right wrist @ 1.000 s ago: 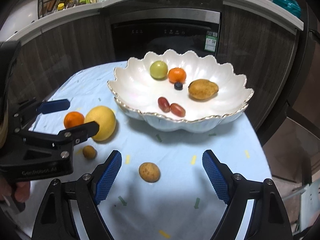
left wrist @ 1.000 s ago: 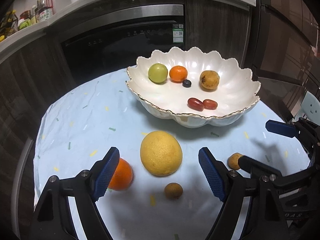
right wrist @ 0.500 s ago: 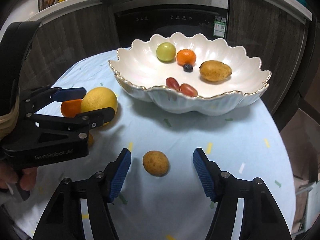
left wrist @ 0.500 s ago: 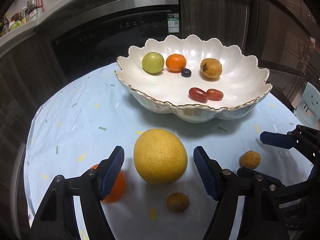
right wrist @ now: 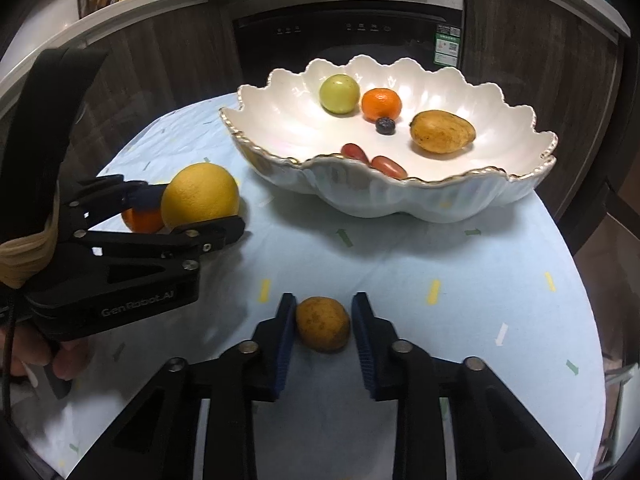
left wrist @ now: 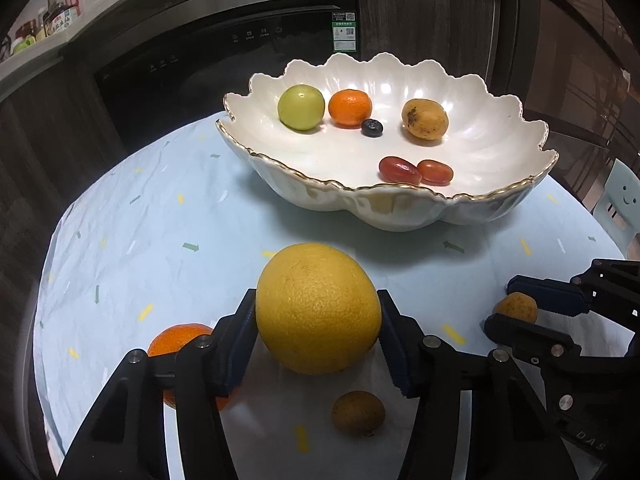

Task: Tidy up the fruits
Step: 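Close the left tool on the yellow grapefruit while the right tool grasps a small brown fruit, then lift and carry the grapefruit with the left tool while the right tool carries the brown fruit over the bowl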

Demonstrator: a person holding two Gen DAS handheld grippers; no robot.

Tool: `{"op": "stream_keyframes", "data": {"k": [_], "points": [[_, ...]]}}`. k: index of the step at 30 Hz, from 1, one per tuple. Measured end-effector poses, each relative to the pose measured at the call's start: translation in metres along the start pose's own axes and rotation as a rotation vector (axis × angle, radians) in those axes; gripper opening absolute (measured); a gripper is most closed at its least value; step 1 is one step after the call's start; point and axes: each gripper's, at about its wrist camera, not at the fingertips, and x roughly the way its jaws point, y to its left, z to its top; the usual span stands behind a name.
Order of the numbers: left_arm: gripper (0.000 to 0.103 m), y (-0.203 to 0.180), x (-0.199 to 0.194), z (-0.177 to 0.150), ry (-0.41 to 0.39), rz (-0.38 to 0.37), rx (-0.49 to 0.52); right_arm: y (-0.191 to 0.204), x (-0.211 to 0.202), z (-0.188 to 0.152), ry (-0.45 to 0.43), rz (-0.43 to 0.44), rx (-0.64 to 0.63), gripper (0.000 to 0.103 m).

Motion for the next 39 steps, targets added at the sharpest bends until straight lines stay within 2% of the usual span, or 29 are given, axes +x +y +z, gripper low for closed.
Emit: {"op": "stream_keyframes", "data": {"k": [14,39], "points": [[0.055,0.0,-0.012,-0.002,-0.003,0.009,-0.029,-0.001,-0.008,0.002,-0.016,-0.012,0.003,0.027],[0.055,-0.012,-0.072,0.022,-0.088,0.028,-0.025,-0.016,-0.066,0.028,-0.165,-0.043,0.037,0.027]]}}
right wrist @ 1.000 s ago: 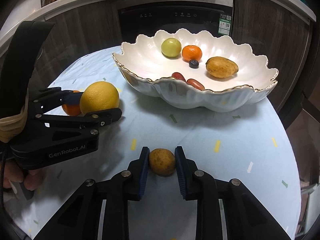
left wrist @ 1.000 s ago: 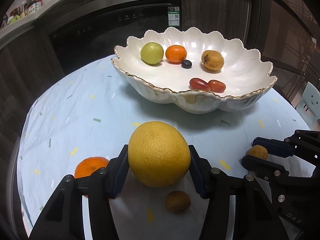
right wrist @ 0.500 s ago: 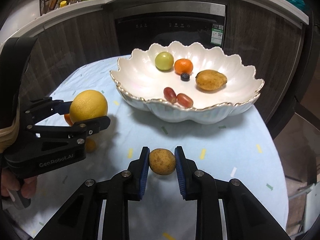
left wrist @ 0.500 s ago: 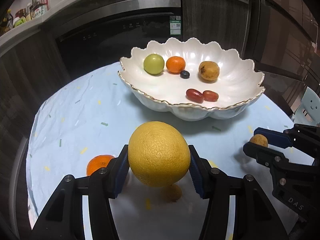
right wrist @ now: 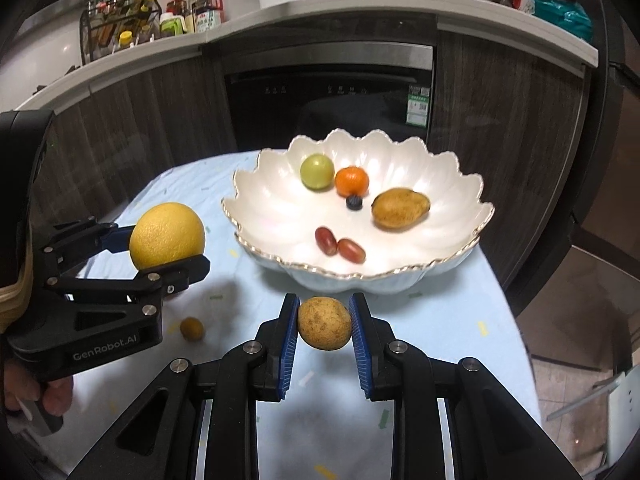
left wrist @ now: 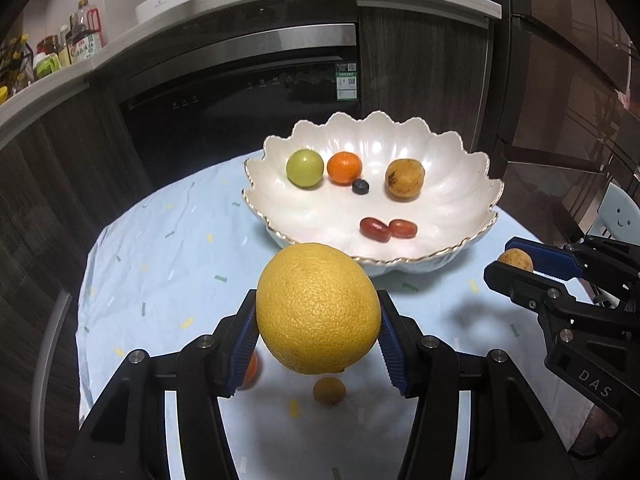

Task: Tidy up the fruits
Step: 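Lift and carry the grapefruit with the left tool while the right tool carries the brown fruit over the bowl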

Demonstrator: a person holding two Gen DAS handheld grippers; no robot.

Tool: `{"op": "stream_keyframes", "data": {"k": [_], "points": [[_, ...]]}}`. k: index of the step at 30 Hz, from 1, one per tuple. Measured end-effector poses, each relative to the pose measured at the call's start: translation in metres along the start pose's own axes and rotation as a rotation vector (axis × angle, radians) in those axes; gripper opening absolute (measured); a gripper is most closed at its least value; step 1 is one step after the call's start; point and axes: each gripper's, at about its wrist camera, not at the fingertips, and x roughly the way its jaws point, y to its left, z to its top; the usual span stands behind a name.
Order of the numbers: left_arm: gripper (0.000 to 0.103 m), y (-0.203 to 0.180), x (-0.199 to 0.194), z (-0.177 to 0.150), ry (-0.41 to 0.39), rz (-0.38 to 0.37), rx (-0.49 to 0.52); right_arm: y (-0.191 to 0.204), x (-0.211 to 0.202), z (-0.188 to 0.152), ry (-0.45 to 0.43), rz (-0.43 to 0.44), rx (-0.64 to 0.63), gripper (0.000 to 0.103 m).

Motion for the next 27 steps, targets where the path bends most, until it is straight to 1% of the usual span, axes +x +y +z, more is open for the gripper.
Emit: {"op": "stream_keyframes", "data": {"k": [14,27], "points": [[0.055,-0.014,-0.008,0.033,-0.039,-0.002,0.027,-0.022,-0.017,0.027,-0.065,-0.023,0.033,0.027],[0.055,-0.016,0.021,0.061,-0.026,-0.026,0.015,-0.049,0.0,0.054,-0.068,-0.055,0.048,0.027]]}}
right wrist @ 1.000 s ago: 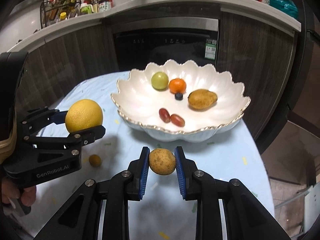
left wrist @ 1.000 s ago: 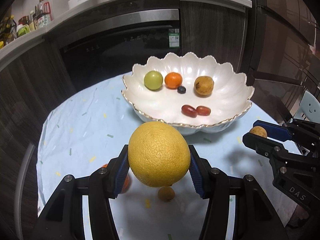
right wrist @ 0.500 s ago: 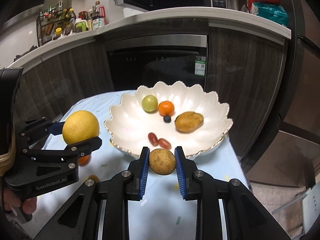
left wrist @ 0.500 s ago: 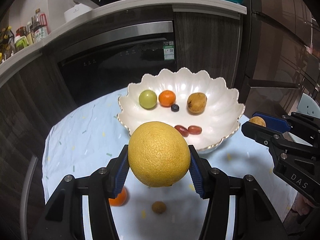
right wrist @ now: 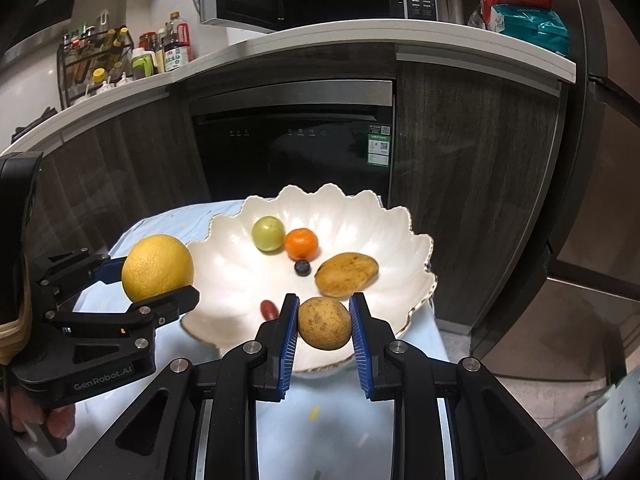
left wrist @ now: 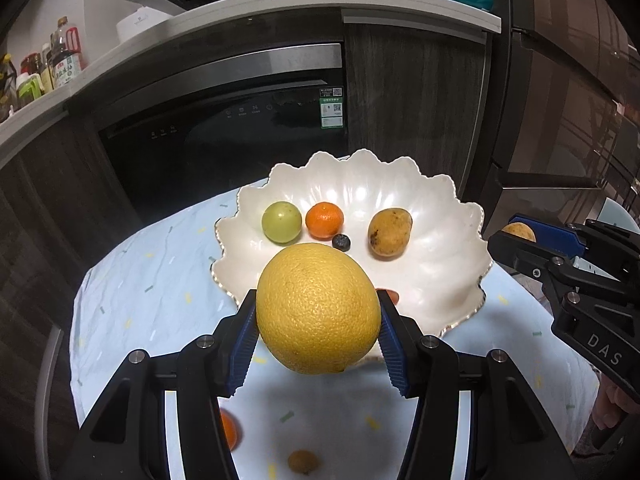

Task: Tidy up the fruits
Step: 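Lift and carry the grapefruit with the left tool while the right tool carries the brown fruit over the bowl, then open both tools to drop the grapefruit and brown fruit into the bowl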

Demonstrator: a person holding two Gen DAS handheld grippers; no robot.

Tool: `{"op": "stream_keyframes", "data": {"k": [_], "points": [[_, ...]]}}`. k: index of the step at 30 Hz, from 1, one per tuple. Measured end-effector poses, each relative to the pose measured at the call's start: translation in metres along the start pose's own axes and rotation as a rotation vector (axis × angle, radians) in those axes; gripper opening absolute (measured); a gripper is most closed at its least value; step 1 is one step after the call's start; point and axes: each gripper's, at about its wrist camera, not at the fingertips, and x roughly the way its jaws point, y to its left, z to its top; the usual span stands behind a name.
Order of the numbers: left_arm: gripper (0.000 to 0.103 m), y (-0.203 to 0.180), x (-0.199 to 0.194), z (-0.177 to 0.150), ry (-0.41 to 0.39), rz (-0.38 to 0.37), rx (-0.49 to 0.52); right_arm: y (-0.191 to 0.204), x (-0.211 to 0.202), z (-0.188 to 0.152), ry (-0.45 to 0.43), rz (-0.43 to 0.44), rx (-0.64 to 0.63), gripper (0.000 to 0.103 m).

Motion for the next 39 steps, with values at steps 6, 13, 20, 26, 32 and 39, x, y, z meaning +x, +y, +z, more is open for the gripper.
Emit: {"op": "stream_keyframes", "data": {"k": [6,13,20,26,32,39], "points": [[0.055,0.003,0.017,0.01,0.006,-0.003,-0.001,-0.007,0.017,0.005,0.021,-0.007,0.009,0.027],[0.055,0.006,0.034,0.011,0.027,-0.01,-0.006,-0.012,0.036,0.007,0.044,-0.015,0.012,0.027],[0.055,0.009,0.046,0.01,0.047,-0.018,-0.016,-0.014,0.051,0.005,0.069,-0.023,0.021,0.027],[0.055,0.01,0.055,0.006,0.087,-0.012,-0.017,-0.016,0.058,0.003,0.09,-0.03,0.029,0.027],[0.061,0.009,0.055,0.004,0.086,0.02,-0.005,-0.016,0.058,0.002,0.087,-0.055,0.027,0.044],[0.07,0.011,0.044,0.011,0.048,0.038,-0.004,-0.018,0.05,0.002,0.059,-0.056,0.049,0.064]]}}
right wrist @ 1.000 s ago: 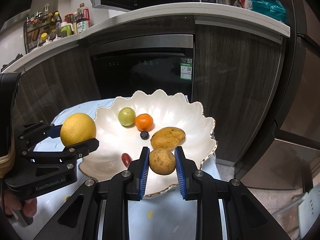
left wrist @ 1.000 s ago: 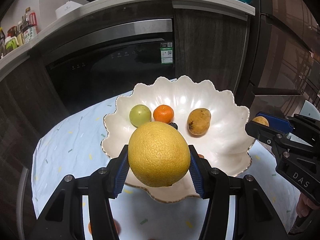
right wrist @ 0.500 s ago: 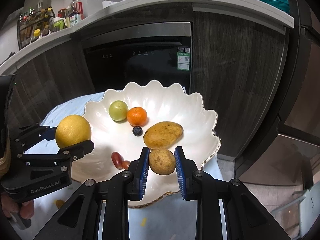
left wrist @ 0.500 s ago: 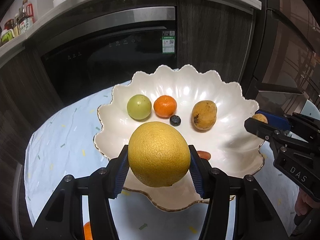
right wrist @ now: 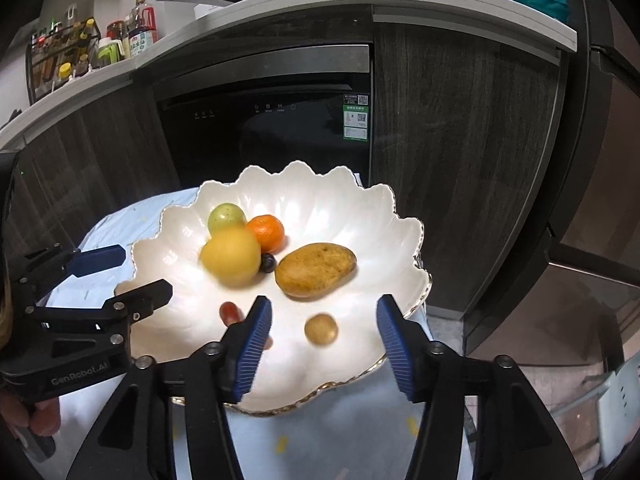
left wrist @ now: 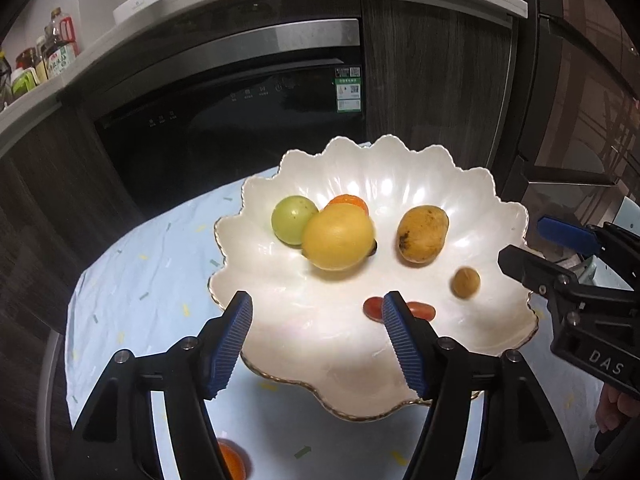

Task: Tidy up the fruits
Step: 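Open both tools to drop the grapefruit and brown fruit into the bowl, then withdraw both tools from the bowl toward the tangerine and last brown fruit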

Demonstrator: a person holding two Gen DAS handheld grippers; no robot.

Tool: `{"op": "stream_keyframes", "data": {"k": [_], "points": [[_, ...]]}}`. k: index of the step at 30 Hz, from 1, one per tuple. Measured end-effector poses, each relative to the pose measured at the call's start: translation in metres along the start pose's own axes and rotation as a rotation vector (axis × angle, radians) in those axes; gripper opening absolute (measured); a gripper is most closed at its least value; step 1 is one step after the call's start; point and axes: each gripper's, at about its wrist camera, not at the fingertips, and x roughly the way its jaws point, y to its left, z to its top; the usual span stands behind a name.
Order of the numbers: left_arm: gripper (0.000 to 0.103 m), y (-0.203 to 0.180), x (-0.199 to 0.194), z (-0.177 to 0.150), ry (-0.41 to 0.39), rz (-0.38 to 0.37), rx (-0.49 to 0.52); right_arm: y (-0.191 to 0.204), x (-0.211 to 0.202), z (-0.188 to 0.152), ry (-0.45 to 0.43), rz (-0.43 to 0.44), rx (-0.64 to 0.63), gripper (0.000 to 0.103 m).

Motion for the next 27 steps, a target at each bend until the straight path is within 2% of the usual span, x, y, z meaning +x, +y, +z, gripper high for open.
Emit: {"op": "stream_keyframes", "data": {"k": [2,5,14,27], "points": [[0.075,0.001,-0.004,-0.001,-0.008,0.0,-0.004,0.0,-0.004,0.001,-0.014,-0.001,0.003,0.071],[0.079,0.002,-0.008,-0.002,-0.012,0.005,-0.006,0.001,-0.01,0.002,-0.03,-0.003,0.003,0.076],[0.085,0.006,-0.033,-0.01,-0.028,0.027,-0.019,0.009,-0.031,0.003,-0.057,0.0,-0.007,0.076],[0.086,0.015,-0.073,-0.026,-0.054,0.055,-0.033,0.026,-0.06,-0.005,-0.081,0.015,-0.019,0.076]]}}
